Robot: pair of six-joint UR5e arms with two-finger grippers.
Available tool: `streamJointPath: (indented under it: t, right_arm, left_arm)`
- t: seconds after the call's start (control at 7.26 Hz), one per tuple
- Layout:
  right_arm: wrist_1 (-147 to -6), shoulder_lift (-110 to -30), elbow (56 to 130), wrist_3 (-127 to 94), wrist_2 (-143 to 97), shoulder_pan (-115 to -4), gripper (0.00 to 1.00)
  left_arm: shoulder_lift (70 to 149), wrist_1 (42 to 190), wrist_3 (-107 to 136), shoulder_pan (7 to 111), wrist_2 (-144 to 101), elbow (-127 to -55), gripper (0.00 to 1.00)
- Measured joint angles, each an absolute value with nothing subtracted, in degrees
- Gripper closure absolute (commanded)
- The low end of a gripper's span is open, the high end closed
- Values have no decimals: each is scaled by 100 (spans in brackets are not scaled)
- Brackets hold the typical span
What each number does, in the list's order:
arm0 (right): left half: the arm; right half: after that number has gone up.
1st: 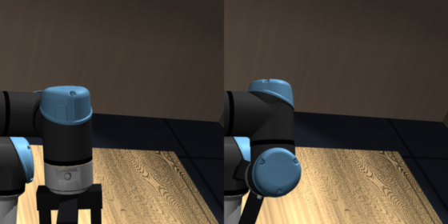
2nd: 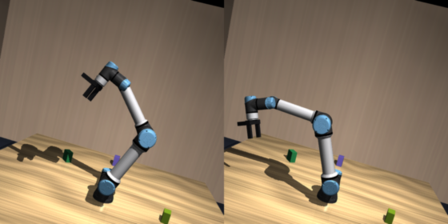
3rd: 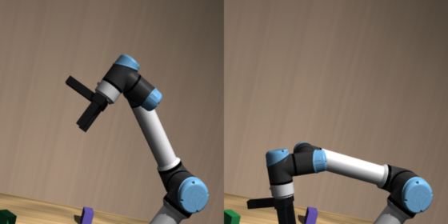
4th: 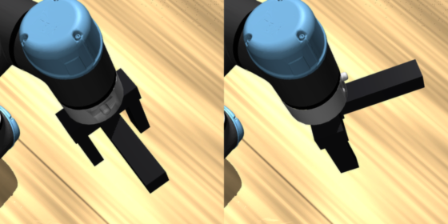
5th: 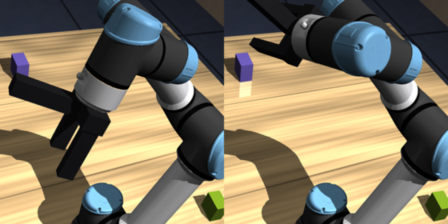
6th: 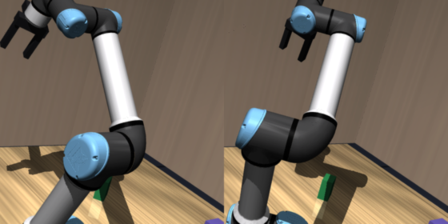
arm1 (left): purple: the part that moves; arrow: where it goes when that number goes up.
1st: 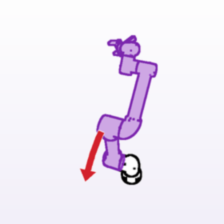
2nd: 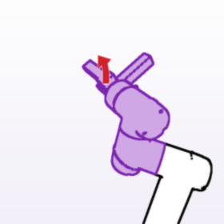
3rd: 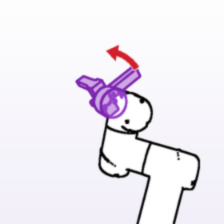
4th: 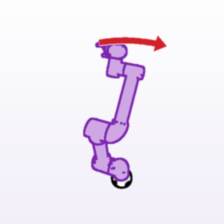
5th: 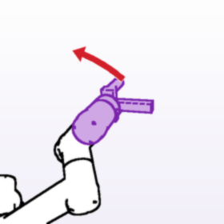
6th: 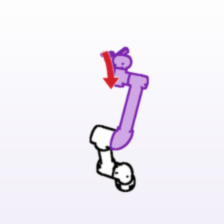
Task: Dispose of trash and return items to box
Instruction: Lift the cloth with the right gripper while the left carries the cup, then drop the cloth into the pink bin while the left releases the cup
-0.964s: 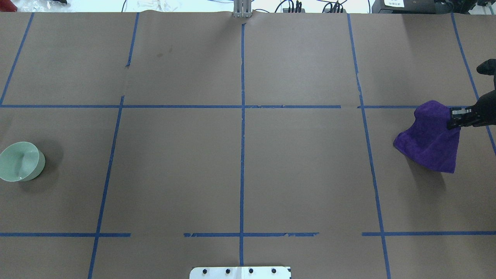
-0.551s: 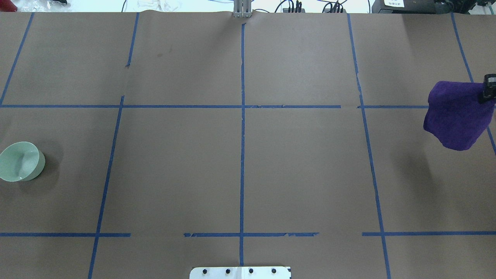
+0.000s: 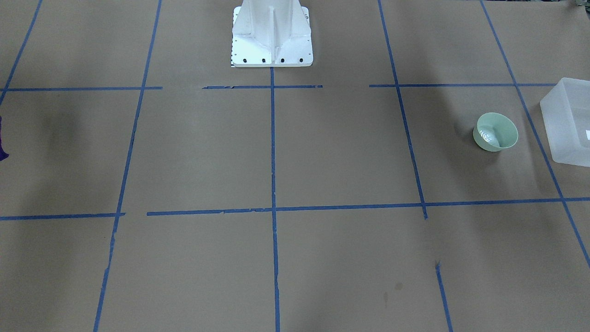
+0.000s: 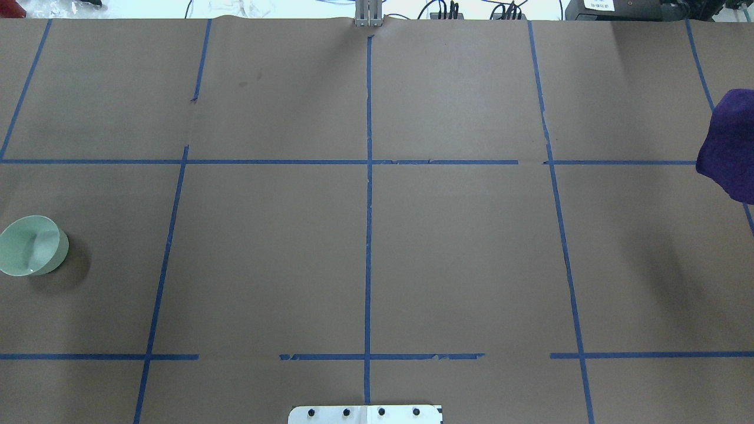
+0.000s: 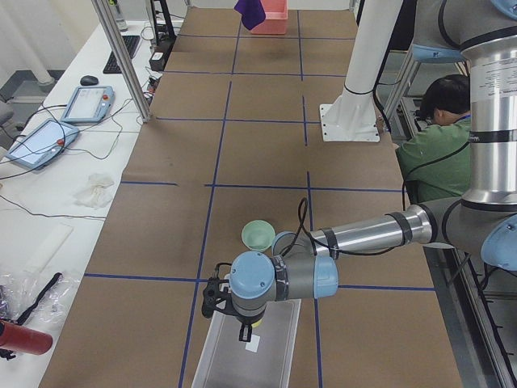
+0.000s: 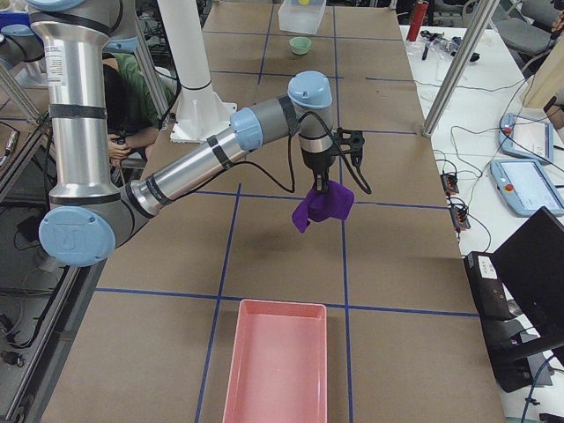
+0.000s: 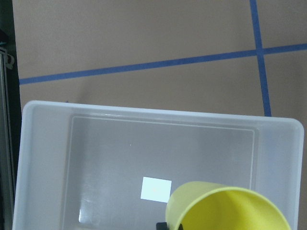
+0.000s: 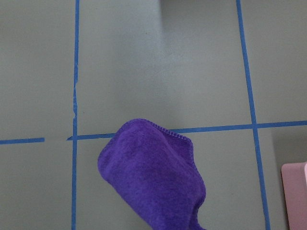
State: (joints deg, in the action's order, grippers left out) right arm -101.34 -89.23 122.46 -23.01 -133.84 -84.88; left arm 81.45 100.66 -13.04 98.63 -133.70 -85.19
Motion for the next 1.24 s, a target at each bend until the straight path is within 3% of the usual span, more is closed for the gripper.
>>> streamJointPath:
  t: [0.55,0.83,0.96,1.24]
  right_arm:
    - [-10229,-9013,12277,-1698,-13489,-8958,100]
    - [-10230,-9071,12284,-1506,-13501,-9180,100]
    - [-10233,-9082,12285,-1460,-13505,-9266,100]
    - [-10250,-9097,12287,-1349,-13508,-9404,100]
  left_arm:
    - [8089,11521,-637,8937,-13903,-7816,99]
    - [8094,11998,-527,8722,-13896,-7535,26]
    - [8097,12108,-525,8676,-13883,-7482,0]
    - [8114,12221,-546,8633,-13857,-7479,0]
